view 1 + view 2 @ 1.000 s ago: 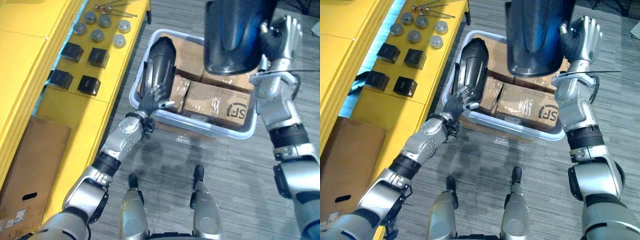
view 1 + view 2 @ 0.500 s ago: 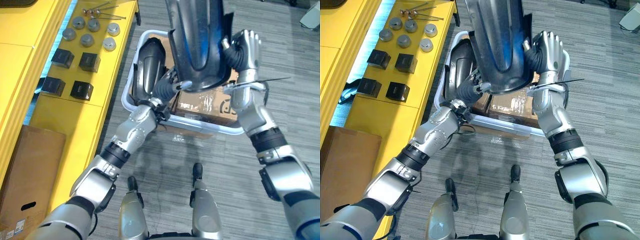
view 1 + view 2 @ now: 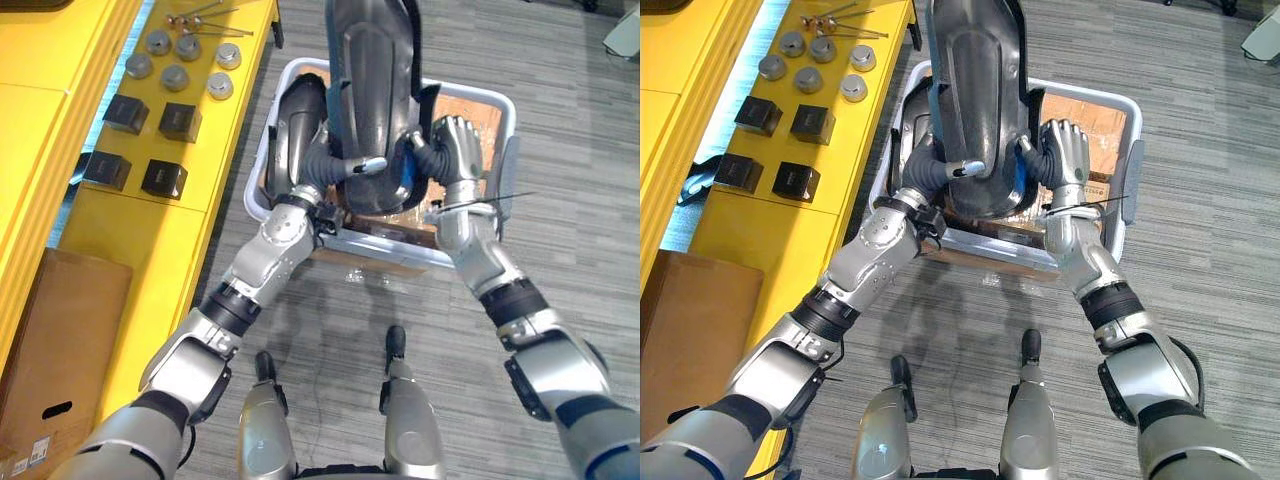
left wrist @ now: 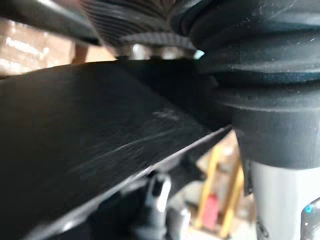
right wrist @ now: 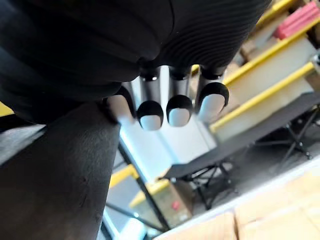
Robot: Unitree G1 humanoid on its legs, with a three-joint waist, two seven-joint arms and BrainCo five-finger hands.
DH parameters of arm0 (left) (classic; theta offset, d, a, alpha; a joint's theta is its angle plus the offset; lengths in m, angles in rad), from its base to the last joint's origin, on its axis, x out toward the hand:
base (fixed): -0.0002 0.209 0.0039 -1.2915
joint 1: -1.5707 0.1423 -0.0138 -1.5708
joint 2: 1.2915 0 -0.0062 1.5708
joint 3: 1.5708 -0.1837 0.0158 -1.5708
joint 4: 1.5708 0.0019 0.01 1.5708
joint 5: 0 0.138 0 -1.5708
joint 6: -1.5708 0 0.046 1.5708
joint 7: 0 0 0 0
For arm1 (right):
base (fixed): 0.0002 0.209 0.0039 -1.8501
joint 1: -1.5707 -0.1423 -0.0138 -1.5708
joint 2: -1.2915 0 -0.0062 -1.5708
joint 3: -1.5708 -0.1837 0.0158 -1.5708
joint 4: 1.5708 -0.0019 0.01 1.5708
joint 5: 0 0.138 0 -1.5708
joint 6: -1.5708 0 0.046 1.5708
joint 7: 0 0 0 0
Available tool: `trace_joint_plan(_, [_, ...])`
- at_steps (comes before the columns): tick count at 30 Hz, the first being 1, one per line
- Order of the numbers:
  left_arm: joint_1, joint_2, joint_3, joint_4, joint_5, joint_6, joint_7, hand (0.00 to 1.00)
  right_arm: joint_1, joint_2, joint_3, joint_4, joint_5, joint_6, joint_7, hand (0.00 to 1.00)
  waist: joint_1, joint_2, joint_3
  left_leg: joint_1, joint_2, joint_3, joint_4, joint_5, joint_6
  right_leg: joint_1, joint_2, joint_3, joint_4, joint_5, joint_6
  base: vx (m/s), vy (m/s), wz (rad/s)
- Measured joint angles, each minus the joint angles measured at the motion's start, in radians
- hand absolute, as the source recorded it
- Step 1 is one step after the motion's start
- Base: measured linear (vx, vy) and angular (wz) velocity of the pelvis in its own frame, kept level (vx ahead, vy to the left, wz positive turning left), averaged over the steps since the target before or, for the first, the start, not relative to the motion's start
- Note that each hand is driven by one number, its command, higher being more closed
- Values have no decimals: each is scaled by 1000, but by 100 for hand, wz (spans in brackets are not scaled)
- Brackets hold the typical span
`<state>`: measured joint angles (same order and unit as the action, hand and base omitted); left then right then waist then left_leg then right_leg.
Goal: Walk over and take plastic housings, then place them on the shelf
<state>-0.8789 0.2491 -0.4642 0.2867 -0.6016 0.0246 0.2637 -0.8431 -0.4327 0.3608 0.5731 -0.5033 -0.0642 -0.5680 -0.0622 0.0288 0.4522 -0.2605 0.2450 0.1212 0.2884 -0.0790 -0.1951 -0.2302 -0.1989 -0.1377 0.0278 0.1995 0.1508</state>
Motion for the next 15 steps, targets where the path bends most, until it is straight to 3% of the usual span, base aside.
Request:
trace_joint_plan(6, [0, 1, 18, 15, 31, 31, 41, 100, 8, 4, 25, -1, -2, -1, -28, 100, 1, 0, 0, 2, 0, -1, 0, 1, -1, 3, 0, 0, 0, 0, 0, 0, 0, 0])
trace_joint_plan(15, [0, 0, 9, 160, 9, 119, 10, 100, 8, 19, 45, -19, -22, -24, -80, 100, 2, -5, -3, 10, 0, 1, -2, 2, -2, 7, 1, 3, 0, 0, 0, 0, 0, 0])
